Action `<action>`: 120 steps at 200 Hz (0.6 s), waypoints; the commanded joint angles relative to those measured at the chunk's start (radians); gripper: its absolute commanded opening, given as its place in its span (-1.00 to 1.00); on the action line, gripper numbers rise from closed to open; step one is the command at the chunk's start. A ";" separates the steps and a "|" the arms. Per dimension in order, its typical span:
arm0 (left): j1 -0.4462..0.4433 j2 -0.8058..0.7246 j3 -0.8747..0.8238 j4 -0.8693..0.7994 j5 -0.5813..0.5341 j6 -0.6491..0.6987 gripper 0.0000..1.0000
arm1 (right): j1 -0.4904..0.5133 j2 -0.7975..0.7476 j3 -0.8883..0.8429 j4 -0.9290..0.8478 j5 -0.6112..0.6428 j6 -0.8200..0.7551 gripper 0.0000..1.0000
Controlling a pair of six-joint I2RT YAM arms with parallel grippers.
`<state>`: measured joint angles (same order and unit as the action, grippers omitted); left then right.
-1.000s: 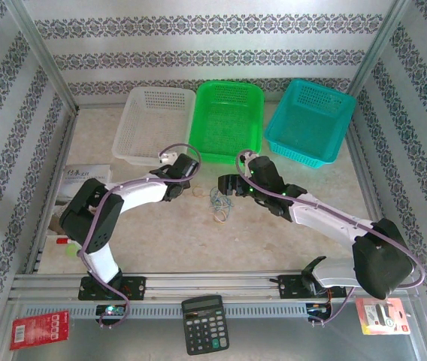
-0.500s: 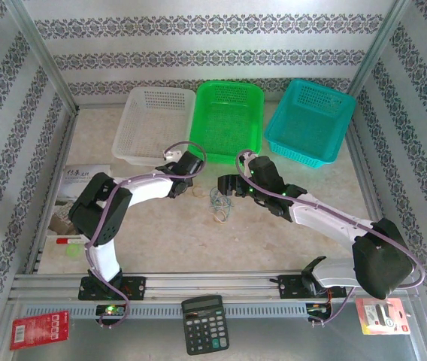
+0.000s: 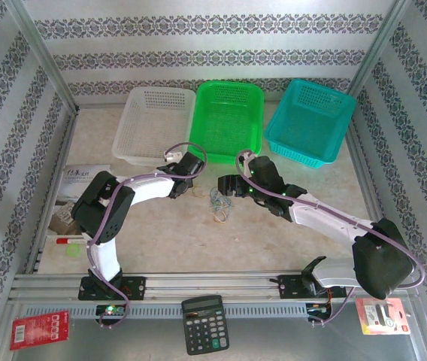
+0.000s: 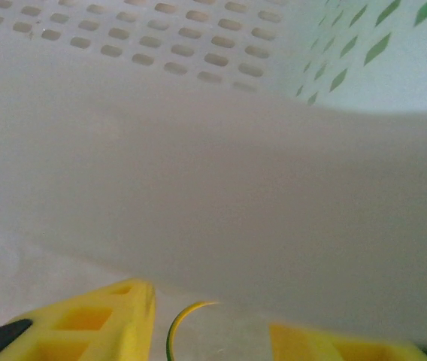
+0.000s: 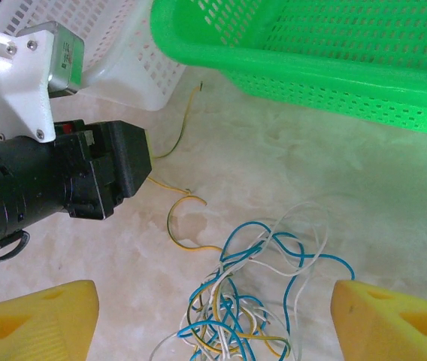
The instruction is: Untangle the cables
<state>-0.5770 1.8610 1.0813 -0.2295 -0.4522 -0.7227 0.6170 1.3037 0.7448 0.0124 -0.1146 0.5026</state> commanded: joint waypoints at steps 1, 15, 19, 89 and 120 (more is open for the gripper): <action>-0.014 0.036 0.028 -0.043 -0.002 -0.024 -0.24 | -0.005 -0.026 0.005 0.018 -0.017 0.016 0.61; -0.014 0.042 0.032 -0.044 0.000 -0.028 -0.43 | -0.005 -0.030 0.007 0.017 -0.021 0.015 0.58; -0.014 0.043 0.034 -0.044 0.000 -0.030 -0.48 | -0.006 -0.032 0.007 0.017 -0.022 0.015 0.58; -0.014 -0.065 0.012 -0.076 0.005 -0.023 -1.00 | 0.002 -0.008 0.037 0.031 -0.056 0.012 0.52; -0.013 -0.151 -0.015 -0.103 0.023 -0.029 -1.00 | 0.007 0.026 0.060 0.067 -0.078 0.037 0.49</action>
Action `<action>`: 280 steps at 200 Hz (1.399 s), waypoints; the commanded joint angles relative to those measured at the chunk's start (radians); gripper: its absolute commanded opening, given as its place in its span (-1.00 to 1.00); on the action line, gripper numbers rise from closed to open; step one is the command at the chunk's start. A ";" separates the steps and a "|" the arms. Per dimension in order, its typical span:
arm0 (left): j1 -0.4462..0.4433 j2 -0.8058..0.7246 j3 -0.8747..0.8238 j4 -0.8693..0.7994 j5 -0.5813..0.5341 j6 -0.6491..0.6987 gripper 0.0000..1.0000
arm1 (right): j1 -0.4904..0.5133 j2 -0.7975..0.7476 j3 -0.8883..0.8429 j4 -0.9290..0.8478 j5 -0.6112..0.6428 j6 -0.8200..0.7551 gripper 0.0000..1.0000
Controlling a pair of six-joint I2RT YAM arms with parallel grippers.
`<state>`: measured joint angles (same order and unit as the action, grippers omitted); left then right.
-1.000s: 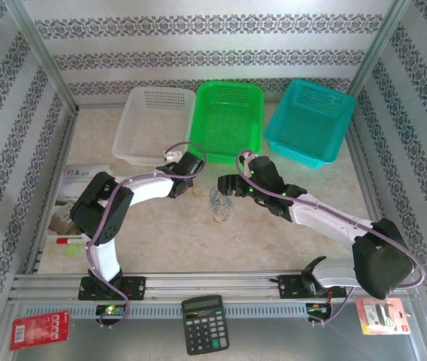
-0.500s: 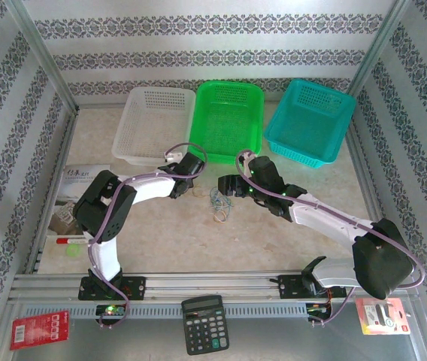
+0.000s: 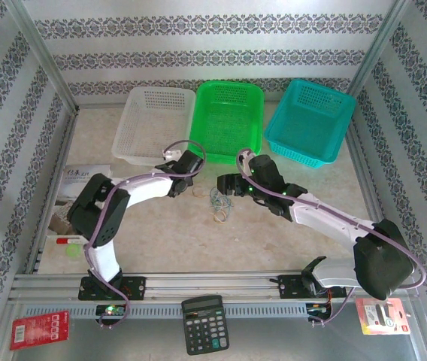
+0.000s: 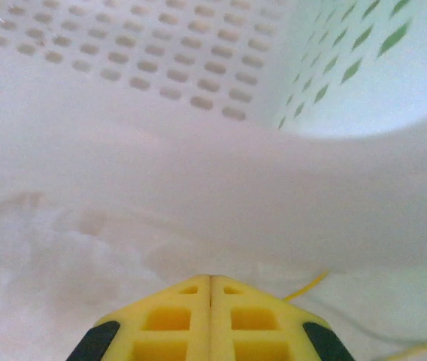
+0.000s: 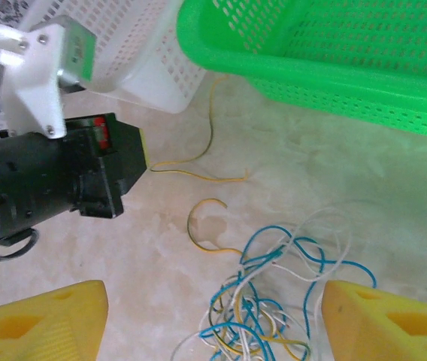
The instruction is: Untangle the cables
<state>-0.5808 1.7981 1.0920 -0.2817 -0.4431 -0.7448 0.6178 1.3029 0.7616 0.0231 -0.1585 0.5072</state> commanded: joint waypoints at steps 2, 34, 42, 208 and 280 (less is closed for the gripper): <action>-0.008 -0.095 -0.029 -0.048 0.016 -0.008 -1.00 | 0.006 0.029 0.043 0.060 -0.036 0.035 0.49; -0.009 -0.196 -0.072 -0.031 0.051 -0.027 -1.00 | 0.006 0.054 0.061 0.110 -0.049 0.089 0.47; -0.008 -0.216 -0.081 -0.027 0.057 -0.030 -1.00 | 0.006 0.058 0.064 0.124 -0.051 0.102 0.48; -0.007 -0.069 -0.067 0.056 0.149 -0.368 0.14 | 0.013 0.087 0.034 0.151 -0.040 0.128 0.47; -0.007 0.009 -0.031 0.065 0.139 -0.574 0.12 | 0.013 0.085 0.021 0.153 -0.041 0.119 0.47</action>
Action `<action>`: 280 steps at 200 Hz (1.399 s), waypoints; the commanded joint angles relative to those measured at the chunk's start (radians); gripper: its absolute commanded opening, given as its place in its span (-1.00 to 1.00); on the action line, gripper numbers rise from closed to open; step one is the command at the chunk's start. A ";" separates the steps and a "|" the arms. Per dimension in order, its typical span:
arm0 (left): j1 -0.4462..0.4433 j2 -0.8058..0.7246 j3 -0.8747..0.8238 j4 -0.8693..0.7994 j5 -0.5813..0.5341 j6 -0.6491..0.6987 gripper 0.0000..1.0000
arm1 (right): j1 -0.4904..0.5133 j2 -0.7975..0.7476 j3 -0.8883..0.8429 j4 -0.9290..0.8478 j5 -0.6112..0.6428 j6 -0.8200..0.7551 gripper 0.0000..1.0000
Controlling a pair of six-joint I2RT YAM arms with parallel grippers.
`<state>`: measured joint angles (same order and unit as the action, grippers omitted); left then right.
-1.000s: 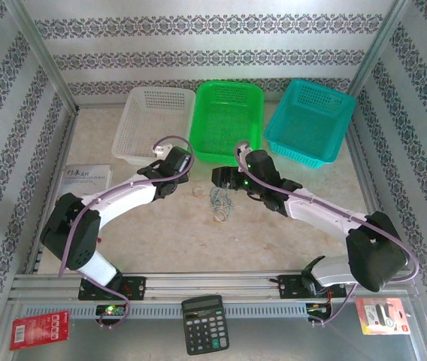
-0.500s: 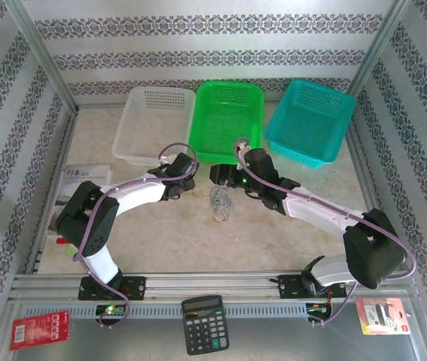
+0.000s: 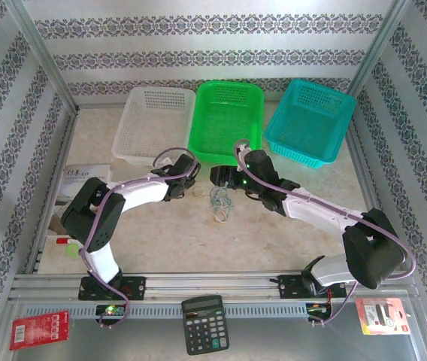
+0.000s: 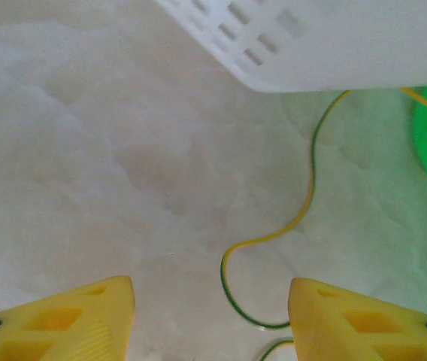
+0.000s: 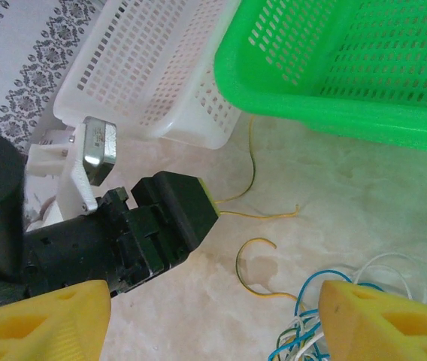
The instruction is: Untangle the cables
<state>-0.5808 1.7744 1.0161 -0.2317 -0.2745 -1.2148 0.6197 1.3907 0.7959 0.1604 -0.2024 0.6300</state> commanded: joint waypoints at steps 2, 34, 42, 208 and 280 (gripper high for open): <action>-0.008 0.036 0.047 0.013 -0.029 -0.105 0.12 | 0.010 -0.004 -0.014 0.016 0.004 -0.004 0.47; -0.007 0.064 0.076 0.009 -0.030 -0.113 0.10 | 0.011 -0.011 -0.021 0.011 0.003 -0.012 0.47; -0.007 0.066 0.077 0.010 -0.032 -0.115 0.09 | 0.010 -0.013 -0.023 0.011 0.003 -0.013 0.47; -0.006 0.096 0.052 0.094 -0.004 -0.126 -1.00 | 0.009 -0.020 -0.028 0.010 0.000 -0.007 0.46; -0.006 -0.101 -0.076 0.145 0.013 -0.069 -1.00 | 0.011 0.015 0.000 0.030 -0.018 0.010 0.46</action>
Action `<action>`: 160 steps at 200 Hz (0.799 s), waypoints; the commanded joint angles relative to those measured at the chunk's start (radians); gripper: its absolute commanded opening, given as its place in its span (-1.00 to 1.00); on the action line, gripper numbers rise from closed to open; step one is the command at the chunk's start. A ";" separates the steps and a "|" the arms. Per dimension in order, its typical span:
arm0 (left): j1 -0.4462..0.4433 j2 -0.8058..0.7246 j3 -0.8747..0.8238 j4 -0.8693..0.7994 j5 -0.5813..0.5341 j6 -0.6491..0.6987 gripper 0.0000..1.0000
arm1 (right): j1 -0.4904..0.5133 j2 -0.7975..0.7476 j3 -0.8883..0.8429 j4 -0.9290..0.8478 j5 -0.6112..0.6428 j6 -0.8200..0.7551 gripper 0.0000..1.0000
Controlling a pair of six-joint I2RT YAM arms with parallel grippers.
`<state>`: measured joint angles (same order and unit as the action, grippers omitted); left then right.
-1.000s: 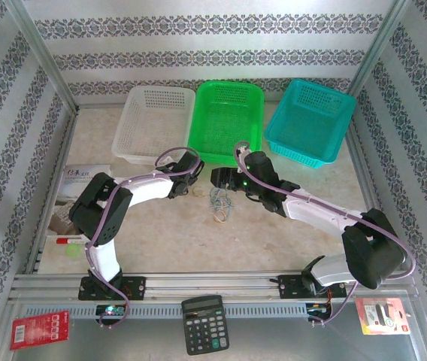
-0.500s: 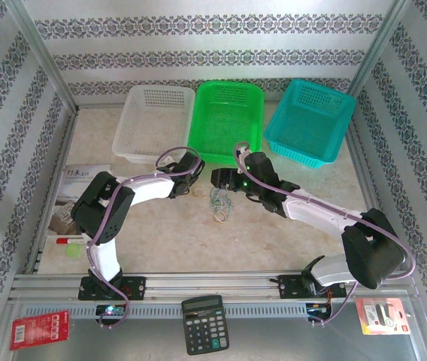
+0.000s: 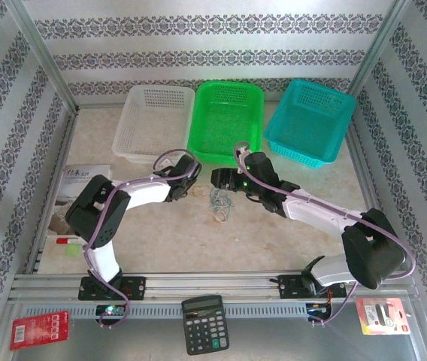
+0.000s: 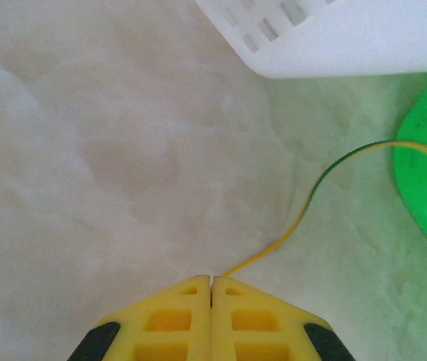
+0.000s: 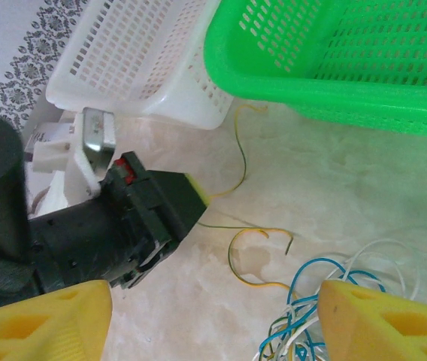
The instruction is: Untangle the cables
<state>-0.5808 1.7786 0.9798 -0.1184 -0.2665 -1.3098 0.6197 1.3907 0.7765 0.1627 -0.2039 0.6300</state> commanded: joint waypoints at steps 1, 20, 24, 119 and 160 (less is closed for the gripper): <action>-0.006 -0.110 -0.042 0.032 0.006 0.029 -1.00 | 0.011 0.015 0.019 0.028 -0.016 0.010 0.46; -0.007 -0.190 -0.075 0.044 0.022 0.069 -1.00 | 0.011 0.028 0.028 0.035 -0.023 0.018 0.46; -0.007 -0.206 -0.081 0.047 0.026 0.080 -1.00 | 0.011 0.029 0.032 0.036 -0.025 0.019 0.46; -0.005 -0.558 -0.220 0.158 0.162 0.350 -1.00 | -0.027 0.011 0.093 0.112 -0.082 0.150 0.47; -0.005 -0.591 -0.206 0.157 0.179 0.358 -1.00 | -0.025 0.035 0.075 0.240 -0.052 0.290 0.58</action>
<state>-0.5808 1.2057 0.7723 0.0021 -0.1078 -0.9939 0.5991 1.4208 0.8391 0.2844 -0.2657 0.8078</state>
